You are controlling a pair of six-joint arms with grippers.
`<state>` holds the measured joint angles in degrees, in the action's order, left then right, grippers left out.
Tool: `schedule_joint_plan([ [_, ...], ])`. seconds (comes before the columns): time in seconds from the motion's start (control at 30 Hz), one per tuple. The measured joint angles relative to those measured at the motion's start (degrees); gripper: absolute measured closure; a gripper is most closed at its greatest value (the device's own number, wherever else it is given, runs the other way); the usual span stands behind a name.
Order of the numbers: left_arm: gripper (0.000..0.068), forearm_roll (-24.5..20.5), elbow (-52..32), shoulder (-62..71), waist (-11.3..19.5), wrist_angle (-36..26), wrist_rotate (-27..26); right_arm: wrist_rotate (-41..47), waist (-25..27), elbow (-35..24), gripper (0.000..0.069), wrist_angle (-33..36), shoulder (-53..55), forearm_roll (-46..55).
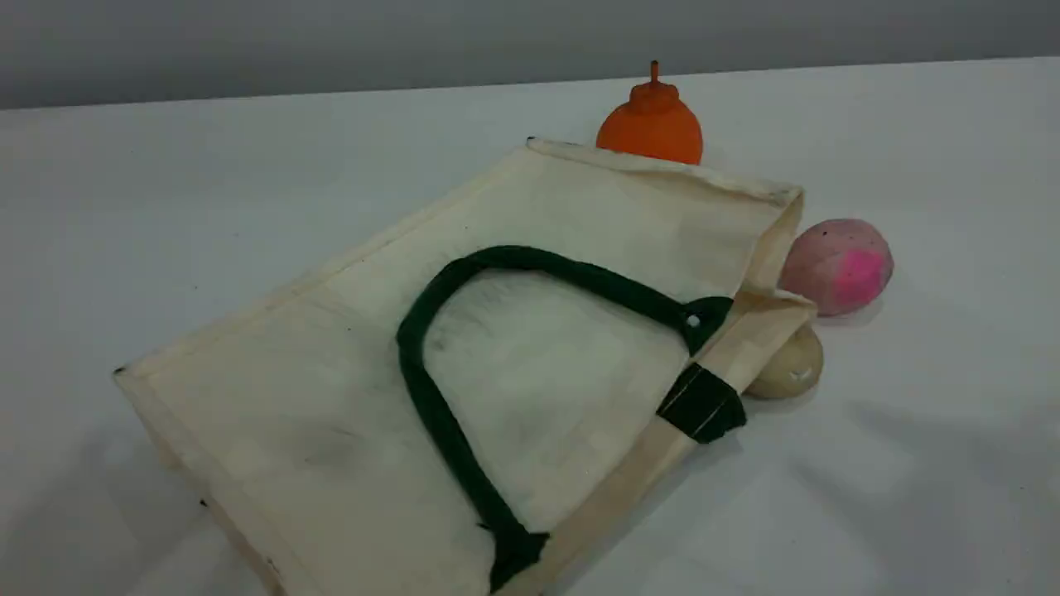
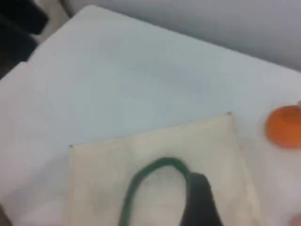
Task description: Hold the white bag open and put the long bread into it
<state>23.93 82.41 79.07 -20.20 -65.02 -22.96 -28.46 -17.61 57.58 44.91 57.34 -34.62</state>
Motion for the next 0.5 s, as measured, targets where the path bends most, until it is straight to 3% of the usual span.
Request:
schedule_joint_plan([
  [0.27,0.0248,0.05,0.00,-6.24,0.00,-2.28,0.98,9.72,0.00,0.00,0.0261,6.44,-11.27,12.15],
  [0.5,0.0248,0.53,-1.06,-13.24,0.00,-3.88,2.29,17.10,0.00,0.00,0.0261,12.37,-20.55,17.02],
])
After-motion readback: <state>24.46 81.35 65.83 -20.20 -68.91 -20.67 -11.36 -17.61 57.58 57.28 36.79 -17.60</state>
